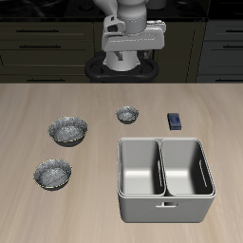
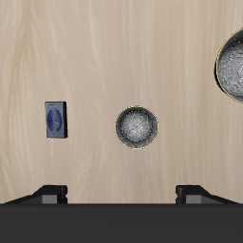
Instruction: Place the cream cheese in the largest bowl
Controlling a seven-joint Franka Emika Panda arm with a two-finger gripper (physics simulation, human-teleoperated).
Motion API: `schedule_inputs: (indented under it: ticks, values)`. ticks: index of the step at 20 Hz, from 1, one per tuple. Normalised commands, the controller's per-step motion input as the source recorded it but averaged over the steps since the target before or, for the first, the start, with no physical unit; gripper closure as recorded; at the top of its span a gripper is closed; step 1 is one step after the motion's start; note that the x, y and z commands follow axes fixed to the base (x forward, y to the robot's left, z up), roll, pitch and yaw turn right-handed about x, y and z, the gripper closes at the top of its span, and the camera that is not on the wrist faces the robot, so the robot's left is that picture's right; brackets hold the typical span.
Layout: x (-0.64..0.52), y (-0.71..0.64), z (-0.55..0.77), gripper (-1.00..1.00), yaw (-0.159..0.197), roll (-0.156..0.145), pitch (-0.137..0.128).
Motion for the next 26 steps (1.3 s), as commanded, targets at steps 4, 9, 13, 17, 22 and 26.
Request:
schedule_inputs:
  ticks: [4,9,13,17,22,26]
  values:
    - [0.1,0.21,-0.08,-1.0,-0.015,0.003,0.029]
    - [0.05,0.41,-0.04,-1.0,-0.023,0.051,-0.029]
    - [0.08,0.48,-0.06,-1.0,-0.037,0.034,-0.061]
    - [0.01,0.4,-0.07,-1.0,0.001,-0.036,-0.088]
    - [0.04,0.32,-0.15,-1.0,-0.019,-0.015,0.0]
    - [0.02,0.36,-0.32,-1.0,0.046,-0.092,-0.077]
